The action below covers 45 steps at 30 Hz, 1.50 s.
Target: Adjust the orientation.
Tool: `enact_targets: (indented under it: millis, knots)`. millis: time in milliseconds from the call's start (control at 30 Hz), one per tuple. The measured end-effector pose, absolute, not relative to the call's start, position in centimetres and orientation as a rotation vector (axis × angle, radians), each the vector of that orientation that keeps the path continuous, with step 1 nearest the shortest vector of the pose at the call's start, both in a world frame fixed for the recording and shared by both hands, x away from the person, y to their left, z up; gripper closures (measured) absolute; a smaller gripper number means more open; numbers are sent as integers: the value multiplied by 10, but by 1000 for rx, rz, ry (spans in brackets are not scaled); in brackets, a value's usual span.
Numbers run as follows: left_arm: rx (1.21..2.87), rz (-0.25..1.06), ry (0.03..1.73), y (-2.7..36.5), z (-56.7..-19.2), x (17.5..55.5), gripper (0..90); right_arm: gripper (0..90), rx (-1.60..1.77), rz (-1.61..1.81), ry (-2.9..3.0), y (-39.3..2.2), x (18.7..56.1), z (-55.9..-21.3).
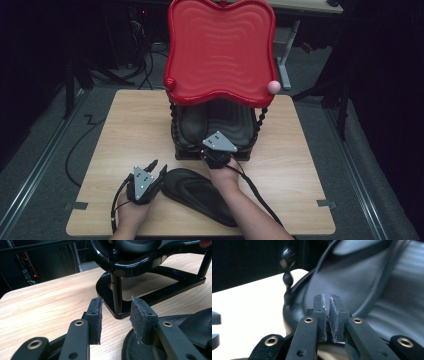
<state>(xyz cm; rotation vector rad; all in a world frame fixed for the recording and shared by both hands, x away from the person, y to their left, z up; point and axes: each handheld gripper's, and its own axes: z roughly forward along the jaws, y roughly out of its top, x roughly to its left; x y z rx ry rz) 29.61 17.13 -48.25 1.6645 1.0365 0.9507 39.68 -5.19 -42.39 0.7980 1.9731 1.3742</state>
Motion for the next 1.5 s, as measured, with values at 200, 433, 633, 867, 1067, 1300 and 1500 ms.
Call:
enact_targets:
  millis: [200,433,633,867,1067,1300,1500]
  knots:
    - [1664,945,1038,170,-482,296,614,852,822,1341,1980,-45,403,-430]
    - [1678,937,1034,170,-485,296,608,825,841,1338,1986,-45,409,-426]
    - [1686,934,1027,167,-486,294,579,693,844,1390,2002,-75,385,-415]
    - [1692,891,1064,151,-487,283,540,600,901,1322,2098,-146,348,-439]
    - [1743,866,1097,140,-494,250,523,591,945,1299,2115,-193,323,-466]
    - [1844,857,1146,135,-500,236,644,698,949,1288,2199,-200,321,-477]
    - [1890,882,1116,131,-505,251,697,764,927,1240,2325,-183,321,-488]
